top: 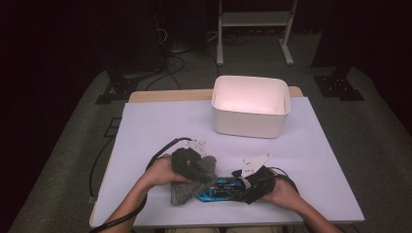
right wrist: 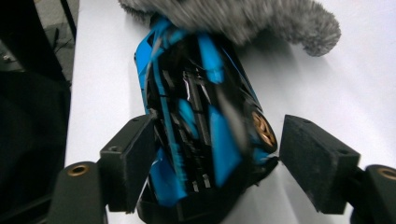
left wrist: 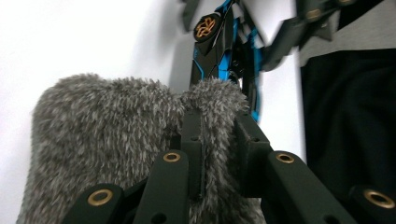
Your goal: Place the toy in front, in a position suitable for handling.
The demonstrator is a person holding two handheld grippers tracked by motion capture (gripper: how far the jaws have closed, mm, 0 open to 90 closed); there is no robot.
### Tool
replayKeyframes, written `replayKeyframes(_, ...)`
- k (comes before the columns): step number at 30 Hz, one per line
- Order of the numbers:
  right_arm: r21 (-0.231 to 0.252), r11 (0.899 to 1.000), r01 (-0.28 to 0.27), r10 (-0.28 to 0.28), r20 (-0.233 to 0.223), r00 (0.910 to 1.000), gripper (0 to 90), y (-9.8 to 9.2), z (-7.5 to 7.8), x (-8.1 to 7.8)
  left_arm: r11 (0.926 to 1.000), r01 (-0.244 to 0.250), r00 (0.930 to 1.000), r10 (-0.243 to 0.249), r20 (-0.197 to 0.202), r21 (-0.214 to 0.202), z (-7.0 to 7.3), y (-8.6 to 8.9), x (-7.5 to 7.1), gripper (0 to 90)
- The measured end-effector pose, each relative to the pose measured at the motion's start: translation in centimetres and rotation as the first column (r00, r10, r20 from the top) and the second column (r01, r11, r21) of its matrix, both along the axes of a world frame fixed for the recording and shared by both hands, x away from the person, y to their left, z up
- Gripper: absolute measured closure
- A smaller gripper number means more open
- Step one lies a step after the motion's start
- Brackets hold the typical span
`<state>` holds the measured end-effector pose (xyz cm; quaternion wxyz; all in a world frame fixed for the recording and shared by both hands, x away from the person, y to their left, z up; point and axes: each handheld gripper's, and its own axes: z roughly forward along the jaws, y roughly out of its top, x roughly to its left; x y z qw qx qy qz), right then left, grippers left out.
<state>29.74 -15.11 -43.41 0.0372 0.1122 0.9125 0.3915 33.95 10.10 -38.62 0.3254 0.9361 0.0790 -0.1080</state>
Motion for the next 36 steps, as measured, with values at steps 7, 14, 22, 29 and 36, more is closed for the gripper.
replayKeyframes(7, -0.012, 0.998, -0.064, 0.063, -0.087, 0.9942, 26.6, 1.0, -0.2, -0.2, 0.999, 0.041, 0.9991, -0.041, 0.01, -0.019, 0.6, 0.0, -1.9, 77.0)
replayKeyframes(14, -0.043, 0.989, -0.139, 0.134, -0.113, 0.9845, 41.5, 2.8, -0.4, -0.6, 0.9977, 0.057, 0.9983, -0.057, 0.01, -0.035, 0.6, 0.2, -2.6, 76.9)
replayKeyframes(22, -0.033, 0.982, -0.187, 0.185, -0.074, 0.98, 55.7, 2.8, -0.8, -1.3, 0.997, 0.03, 0.9995, -0.029, 0.016, -0.072, 0.7, 1.2, -2.6, 76.9)
replayKeyframes(29, -0.054, 0.983, -0.173, 0.172, -0.023, 0.9848, 55.6, 2.6, -0.2, 1.1, 0.9972, -0.047, 0.994, 0.053, 0.096, -0.059, 2.7, 2.6, -1.5, 76.9)
replayKeyframes(36, -0.008, 0.988, -0.154, 0.154, -0.061, 0.9863, 49.4, 2.3, -1.1, 2.0, 0.9987, -0.051, 0.9947, 0.051, 0.089, 0.003, 1.4, 1.9, -0.8, 76.9)
